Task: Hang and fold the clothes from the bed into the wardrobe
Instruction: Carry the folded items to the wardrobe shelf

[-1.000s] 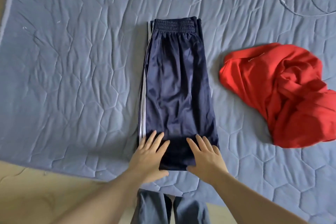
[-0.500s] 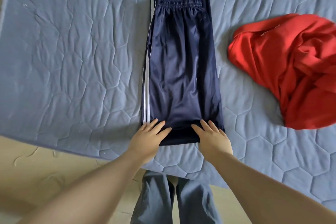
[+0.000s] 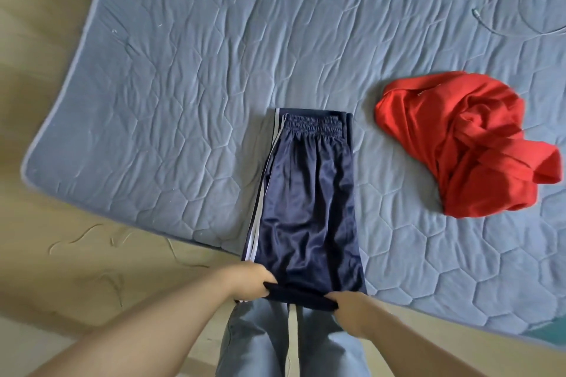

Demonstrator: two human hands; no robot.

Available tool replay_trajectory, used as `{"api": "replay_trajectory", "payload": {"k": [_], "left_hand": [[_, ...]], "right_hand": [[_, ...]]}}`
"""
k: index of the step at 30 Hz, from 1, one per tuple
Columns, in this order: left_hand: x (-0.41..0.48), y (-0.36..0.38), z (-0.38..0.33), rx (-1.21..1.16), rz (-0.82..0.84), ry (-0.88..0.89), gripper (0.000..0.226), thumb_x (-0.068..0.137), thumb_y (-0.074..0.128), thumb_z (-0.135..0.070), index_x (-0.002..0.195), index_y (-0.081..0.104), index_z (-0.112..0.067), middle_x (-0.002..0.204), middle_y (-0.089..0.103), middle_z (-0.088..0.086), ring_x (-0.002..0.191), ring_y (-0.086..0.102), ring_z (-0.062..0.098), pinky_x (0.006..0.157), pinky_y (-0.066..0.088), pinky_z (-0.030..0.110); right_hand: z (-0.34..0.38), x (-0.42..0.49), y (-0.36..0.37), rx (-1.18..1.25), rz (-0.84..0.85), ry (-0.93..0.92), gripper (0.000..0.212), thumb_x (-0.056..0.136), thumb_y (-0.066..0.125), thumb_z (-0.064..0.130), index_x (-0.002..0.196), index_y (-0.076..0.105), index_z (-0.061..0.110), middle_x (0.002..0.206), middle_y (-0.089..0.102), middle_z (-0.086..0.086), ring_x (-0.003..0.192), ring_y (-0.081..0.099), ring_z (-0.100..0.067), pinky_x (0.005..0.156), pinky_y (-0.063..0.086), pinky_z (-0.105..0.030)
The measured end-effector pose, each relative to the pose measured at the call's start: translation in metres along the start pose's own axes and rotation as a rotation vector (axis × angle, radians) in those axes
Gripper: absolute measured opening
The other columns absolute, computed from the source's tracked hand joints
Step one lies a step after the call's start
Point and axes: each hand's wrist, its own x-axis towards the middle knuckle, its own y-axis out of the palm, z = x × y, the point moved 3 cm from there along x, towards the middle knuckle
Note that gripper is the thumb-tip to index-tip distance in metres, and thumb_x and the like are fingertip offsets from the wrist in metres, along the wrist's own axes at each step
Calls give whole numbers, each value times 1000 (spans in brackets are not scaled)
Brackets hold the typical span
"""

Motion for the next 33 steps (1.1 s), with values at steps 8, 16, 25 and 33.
{"api": "replay_trajectory", "payload": {"k": [8,16,25,33], "left_hand": [[-34,-59,-15,-19,-111,-30,16,92,37,-9,87,52,-13,74,47,4,64,49,17,58,48,20],[-49,-177,-27,25,-442,32,14,90,47,-12,79,54,-18,85,56,6,81,57,23,69,44,28],[-29,-242,-17,-16,-1022,46,66,94,48,-20,147,13,-35,158,3,-3,145,-2,25,114,15,47],[47,-186,17,-67,-950,-108,97,79,63,-48,146,-6,-41,155,-17,-6,144,-9,24,114,11,47]], "right_hand": [[17,-28,-69,-61,-121,-2,43,92,32,9,131,48,18,130,52,-11,100,50,-25,81,37,-30],[30,-63,-194,-77,-580,37,38,91,35,20,119,54,38,120,59,-1,103,58,-27,73,44,-32],[45,-44,-244,42,-1019,79,55,99,26,45,147,1,39,158,5,1,145,4,-28,113,12,-43],[14,29,-202,347,-791,216,74,88,38,63,145,-6,45,157,-8,8,144,2,-27,109,18,-55]]}}
